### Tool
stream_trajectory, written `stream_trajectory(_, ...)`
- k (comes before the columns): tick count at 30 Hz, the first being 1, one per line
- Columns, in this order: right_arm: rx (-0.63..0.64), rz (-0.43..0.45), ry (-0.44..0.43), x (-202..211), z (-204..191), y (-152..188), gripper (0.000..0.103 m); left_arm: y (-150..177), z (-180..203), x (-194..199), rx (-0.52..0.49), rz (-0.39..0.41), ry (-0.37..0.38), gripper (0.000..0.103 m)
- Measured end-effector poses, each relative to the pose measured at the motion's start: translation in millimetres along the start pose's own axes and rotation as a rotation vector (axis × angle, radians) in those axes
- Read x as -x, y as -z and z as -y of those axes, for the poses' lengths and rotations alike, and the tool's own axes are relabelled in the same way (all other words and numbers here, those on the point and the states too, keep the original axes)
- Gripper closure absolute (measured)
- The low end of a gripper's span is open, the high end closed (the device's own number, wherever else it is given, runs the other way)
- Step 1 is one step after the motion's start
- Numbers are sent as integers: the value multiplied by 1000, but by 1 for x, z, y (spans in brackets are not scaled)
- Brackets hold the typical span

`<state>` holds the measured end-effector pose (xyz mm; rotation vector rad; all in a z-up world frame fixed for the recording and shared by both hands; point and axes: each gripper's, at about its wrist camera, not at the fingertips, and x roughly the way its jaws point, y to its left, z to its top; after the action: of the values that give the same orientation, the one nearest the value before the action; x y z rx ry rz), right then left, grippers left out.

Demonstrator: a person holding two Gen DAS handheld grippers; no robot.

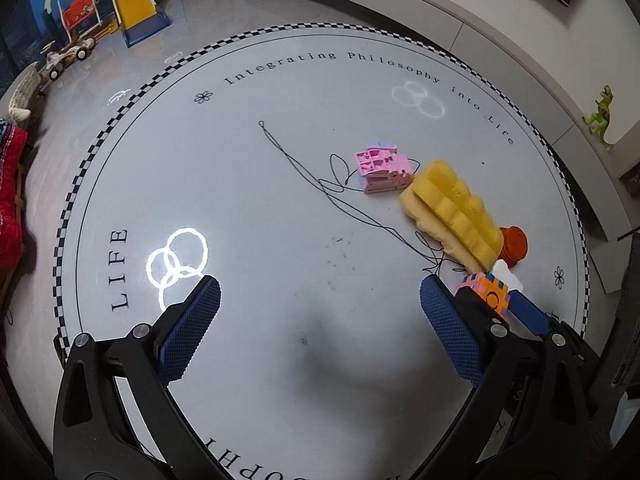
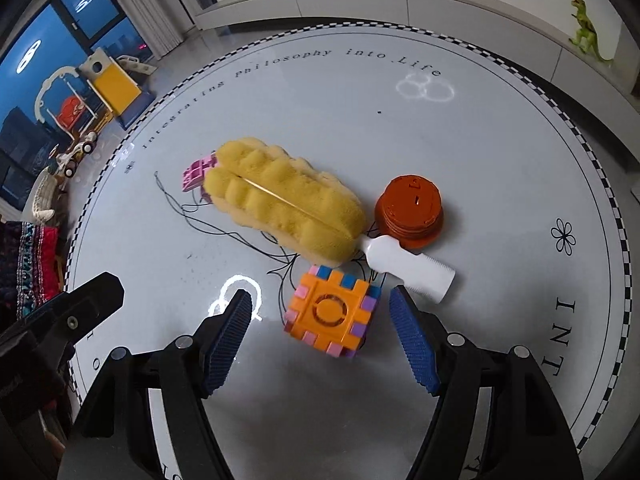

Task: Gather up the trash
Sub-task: 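Grasp the orange-purple block cube with the right tool while the left tool grasps the yellow sponge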

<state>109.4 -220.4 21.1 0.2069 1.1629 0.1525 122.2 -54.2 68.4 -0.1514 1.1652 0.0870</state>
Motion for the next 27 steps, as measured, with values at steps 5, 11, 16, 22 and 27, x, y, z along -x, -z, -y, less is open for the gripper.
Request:
stream_trajectory(5,-26,-26,27,-18,8,-1,44,-12,18,-18,24,-42,5,6)
stream_trajectory(11,-50,-24,1,-6,28,2,50,-19,36,-37,72,-91,27,6)
stream_trajectory(16,-69,10,-8,19,54,4,50,-26,53,-55,118,-124,48,6)
stream_trajectory(22,-124,69,51,39,93,-12,50,-33,74,-74,210,-151,67,6)
stream_trajectory(27,-156,93,84,43,112,-27,50,-43,94,-85,243,-139,60,6)
